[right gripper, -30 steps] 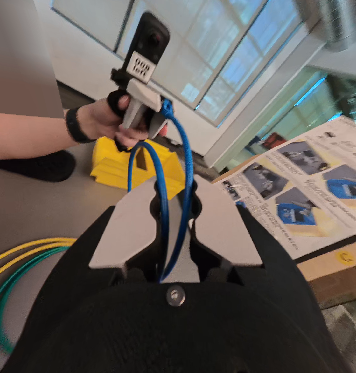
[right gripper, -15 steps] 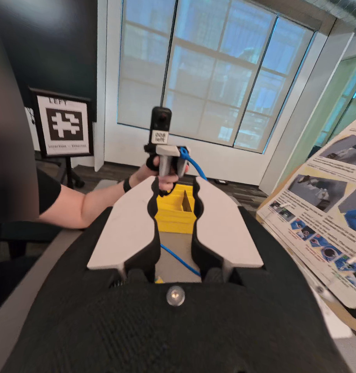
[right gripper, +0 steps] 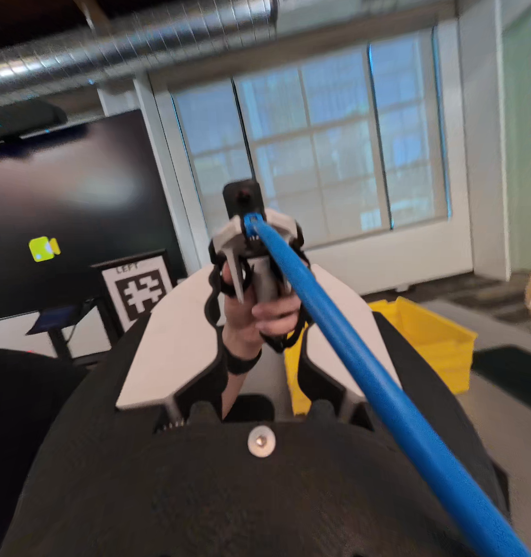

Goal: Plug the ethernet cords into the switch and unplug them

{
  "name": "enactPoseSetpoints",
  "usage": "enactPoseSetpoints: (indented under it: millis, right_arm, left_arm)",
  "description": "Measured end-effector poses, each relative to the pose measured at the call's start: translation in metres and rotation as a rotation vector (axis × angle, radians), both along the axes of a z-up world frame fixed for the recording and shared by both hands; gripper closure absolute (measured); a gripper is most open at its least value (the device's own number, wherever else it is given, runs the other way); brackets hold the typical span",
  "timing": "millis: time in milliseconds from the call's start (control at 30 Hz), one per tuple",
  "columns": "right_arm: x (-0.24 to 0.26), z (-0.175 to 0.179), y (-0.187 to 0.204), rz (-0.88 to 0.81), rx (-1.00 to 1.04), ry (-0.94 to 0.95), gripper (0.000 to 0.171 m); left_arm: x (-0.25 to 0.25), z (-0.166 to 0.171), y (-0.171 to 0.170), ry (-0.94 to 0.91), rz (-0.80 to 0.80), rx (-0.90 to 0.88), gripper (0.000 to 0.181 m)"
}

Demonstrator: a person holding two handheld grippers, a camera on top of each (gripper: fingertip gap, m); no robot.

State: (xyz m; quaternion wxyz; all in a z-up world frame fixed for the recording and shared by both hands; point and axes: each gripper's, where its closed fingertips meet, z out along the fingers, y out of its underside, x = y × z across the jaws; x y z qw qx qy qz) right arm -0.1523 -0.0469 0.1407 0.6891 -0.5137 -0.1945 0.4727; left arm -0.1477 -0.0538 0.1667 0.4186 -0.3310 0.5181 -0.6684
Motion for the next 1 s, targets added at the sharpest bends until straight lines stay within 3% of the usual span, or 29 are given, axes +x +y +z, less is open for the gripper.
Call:
enactPoseSetpoints:
  millis: [167, 267, 433, 733, 933, 1000]
  right_arm:
    - [0.014, 0.019, -0.018, -0.12, 0.224, -0.046, 0.13]
    - [0.021, 0.033, -0.033, -0.084, 0.308, 0.041, 0.135]
    - [0.021, 0.031, -0.036, -0.014, 0.293, -0.012, 0.144]
    - [0.006, 0.034, -0.047, -0.203, 0.493, -0.174, 0.141]
    - [-0.01, 0.031, -0.056, -0.098, 0.487, -0.196, 0.135]
    - [-0.006, 0.032, -0.057, -0.159, 0.535, -0.227, 0.136]
  left_arm:
    - [0.005, -0.006, -0.01, 0.027, -0.048, 0.012, 0.168]
    - [0.008, -0.012, -0.018, 0.045, -0.068, 0.049, 0.168]
    - [0.009, -0.015, -0.023, 0.064, -0.07, 0.086, 0.169]
    - [0.01, -0.021, -0.041, 0.086, -0.094, 0.174, 0.17]
    - [0.006, -0.024, -0.048, 0.1, -0.14, 0.201, 0.169]
    - [0.005, -0.025, -0.049, 0.098, -0.14, 0.214, 0.169]
